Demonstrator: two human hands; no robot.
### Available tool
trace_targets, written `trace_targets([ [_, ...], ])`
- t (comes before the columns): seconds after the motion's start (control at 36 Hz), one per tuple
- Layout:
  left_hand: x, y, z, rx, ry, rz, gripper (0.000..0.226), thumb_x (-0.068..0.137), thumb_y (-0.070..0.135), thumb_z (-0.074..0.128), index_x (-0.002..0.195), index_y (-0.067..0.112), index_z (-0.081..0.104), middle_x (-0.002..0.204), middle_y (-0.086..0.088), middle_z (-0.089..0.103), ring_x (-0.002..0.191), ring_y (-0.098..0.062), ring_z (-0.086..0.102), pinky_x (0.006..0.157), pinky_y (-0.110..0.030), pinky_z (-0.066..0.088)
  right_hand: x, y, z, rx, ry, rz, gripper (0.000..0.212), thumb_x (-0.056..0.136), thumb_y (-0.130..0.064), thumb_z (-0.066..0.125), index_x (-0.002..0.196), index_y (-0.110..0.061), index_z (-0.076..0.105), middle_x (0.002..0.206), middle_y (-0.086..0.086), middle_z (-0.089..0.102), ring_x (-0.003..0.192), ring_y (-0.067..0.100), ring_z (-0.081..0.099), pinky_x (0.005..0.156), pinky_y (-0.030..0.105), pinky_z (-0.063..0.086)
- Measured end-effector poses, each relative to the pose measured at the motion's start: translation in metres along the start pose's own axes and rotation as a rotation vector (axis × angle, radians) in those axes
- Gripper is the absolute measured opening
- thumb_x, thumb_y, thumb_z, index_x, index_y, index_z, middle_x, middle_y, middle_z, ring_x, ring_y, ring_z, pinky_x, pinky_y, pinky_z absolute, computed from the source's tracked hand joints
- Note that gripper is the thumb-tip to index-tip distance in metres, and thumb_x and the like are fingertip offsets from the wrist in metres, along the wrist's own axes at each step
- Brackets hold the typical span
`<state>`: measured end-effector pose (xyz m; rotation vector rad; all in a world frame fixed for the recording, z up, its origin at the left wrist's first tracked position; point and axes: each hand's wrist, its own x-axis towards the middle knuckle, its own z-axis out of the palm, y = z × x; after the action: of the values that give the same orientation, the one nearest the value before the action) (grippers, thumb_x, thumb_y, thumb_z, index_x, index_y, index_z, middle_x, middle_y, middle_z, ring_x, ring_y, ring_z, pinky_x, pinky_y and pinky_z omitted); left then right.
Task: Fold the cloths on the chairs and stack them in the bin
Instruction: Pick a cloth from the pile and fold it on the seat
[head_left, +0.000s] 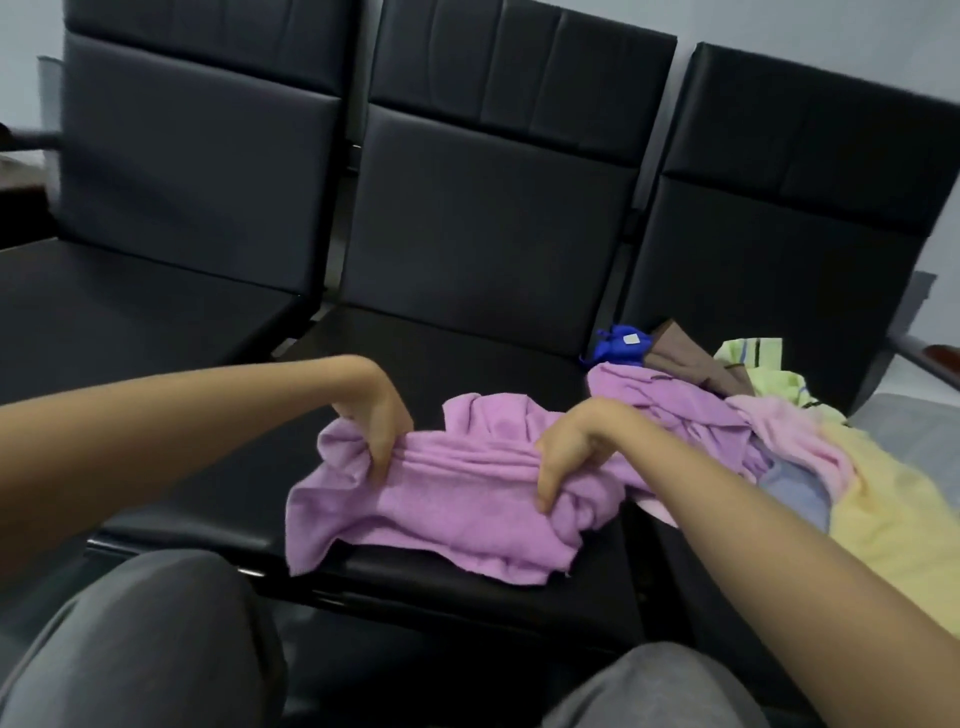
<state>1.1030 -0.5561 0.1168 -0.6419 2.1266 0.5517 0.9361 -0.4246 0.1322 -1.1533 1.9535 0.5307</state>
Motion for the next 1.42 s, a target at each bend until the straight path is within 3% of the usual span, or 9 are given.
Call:
trace_targets([
  [0.11, 0.014, -0.017, -0.026, 0.056, 0.484, -0.063, 0.026, 0.084, 0.021, 0.064, 0.101, 0.001, 0.067, 0.073, -0.001, 0.059, 0.067, -0.016, 0.055, 0.053, -0.022, 0.044, 0.011, -0.001, -0.036, -0.098, 0.403, -0.114, 0.037, 0.086, -0.022, 0.065, 0.117, -0.001, 0.060, 0.117, 0.013, 0.063, 0.091, 0.023, 0.060, 0.067, 0.030, 0.052],
  [0.19, 0.007, -0.032, -0.060, -0.161, 0.831, -0.021, 0.012, 0.079, 0.015, 0.065, 0.086, 0.005, 0.068, 0.072, -0.004, 0.060, 0.065, -0.017, 0.055, 0.059, -0.028, 0.045, 0.012, 0.008, -0.077, 0.055, 0.793, -0.251, 0.028, 0.080, -0.015, 0.065, 0.103, 0.000, 0.069, 0.104, 0.017, 0.069, 0.082, 0.021, 0.059, 0.071, 0.031, 0.048],
  [0.36, -0.020, -0.048, -0.107, -0.419, 1.038, 0.092, 0.017, 0.079, 0.012, 0.069, 0.094, 0.012, 0.061, 0.085, -0.003, 0.063, 0.079, -0.019, 0.059, 0.069, -0.029, 0.048, 0.013, 0.013, -0.127, 0.235, 0.975, -0.321, 0.013, 0.081, -0.015, 0.063, 0.090, -0.006, 0.065, 0.086, 0.009, 0.062, 0.080, 0.023, 0.056, 0.069, 0.032, 0.044],
  [0.53, -0.025, -0.044, -0.131, -0.424, 1.658, 0.066, 0.013, 0.079, 0.003, 0.045, 0.090, 0.010, 0.046, 0.083, -0.009, 0.057, 0.073, -0.029, 0.049, 0.066, -0.040, 0.043, 0.014, 0.003, -0.142, 0.361, 1.599, -0.366, 0.016, 0.085, -0.003, 0.046, 0.098, -0.007, 0.054, 0.104, 0.011, 0.058, 0.092, 0.031, 0.053, 0.067, 0.034, 0.038],
  [0.75, -0.022, -0.043, -0.122, -0.522, 1.425, 0.094, 0.020, 0.083, 0.010, 0.049, 0.098, 0.010, 0.063, 0.090, -0.007, 0.065, 0.084, -0.026, 0.060, 0.069, -0.034, 0.049, 0.027, 0.013, -0.130, 0.412, 1.367, -0.416, 0.018, 0.088, -0.010, 0.045, 0.071, -0.014, 0.050, 0.076, 0.006, 0.056, 0.073, 0.025, 0.050, 0.060, 0.030, 0.033],
  [1.0, -0.016, -0.033, -0.111, -0.942, 1.121, 0.380, 0.017, 0.088, 0.003, 0.049, 0.096, 0.010, 0.062, 0.069, -0.005, 0.058, 0.053, -0.014, 0.053, 0.049, -0.021, 0.043, 0.021, 0.008, -0.126, 0.635, 1.147, -0.477, 0.026, 0.092, -0.009, 0.038, 0.095, 0.001, 0.061, 0.090, 0.008, 0.062, 0.079, 0.018, 0.050, 0.070, 0.029, 0.040],
  [1.17, -0.035, -0.046, -0.118, -0.387, 1.059, 0.135, 0.023, 0.077, 0.018, 0.070, 0.098, 0.010, 0.067, 0.094, -0.008, 0.069, 0.076, -0.016, 0.059, 0.074, -0.033, 0.053, 0.013, 0.029, -0.125, 0.420, 1.060, -0.421, 0.016, 0.083, -0.012, 0.058, 0.078, 0.003, 0.061, 0.075, 0.007, 0.052, 0.071, 0.015, 0.041, 0.061, 0.029, 0.035],
  [1.28, -0.051, -0.042, -0.121, -0.291, 1.047, 0.086, 0.027, 0.074, 0.010, 0.069, 0.100, 0.007, 0.065, 0.087, -0.005, 0.064, 0.073, -0.017, 0.057, 0.063, -0.027, 0.049, 0.005, 0.028, -0.118, 0.158, 0.774, -0.314, 0.033, 0.080, -0.021, 0.071, 0.107, -0.004, 0.063, 0.102, 0.007, 0.063, 0.091, 0.015, 0.054, 0.077, 0.026, 0.042],
  [1.42, -0.056, -0.007, -0.126, -0.232, 1.079, 0.171, 0.036, 0.072, 0.008, 0.068, 0.107, 0.010, 0.058, 0.092, -0.003, 0.060, 0.079, -0.018, 0.058, 0.066, -0.032, 0.050, -0.006, -0.007, -0.108, 0.409, 0.699, -0.612, 0.102, 0.080, -0.030, 0.075, 0.151, -0.030, 0.002, 0.151, 0.006, 0.030, 0.138, 0.018, 0.030, 0.102, 0.023, 0.028],
])
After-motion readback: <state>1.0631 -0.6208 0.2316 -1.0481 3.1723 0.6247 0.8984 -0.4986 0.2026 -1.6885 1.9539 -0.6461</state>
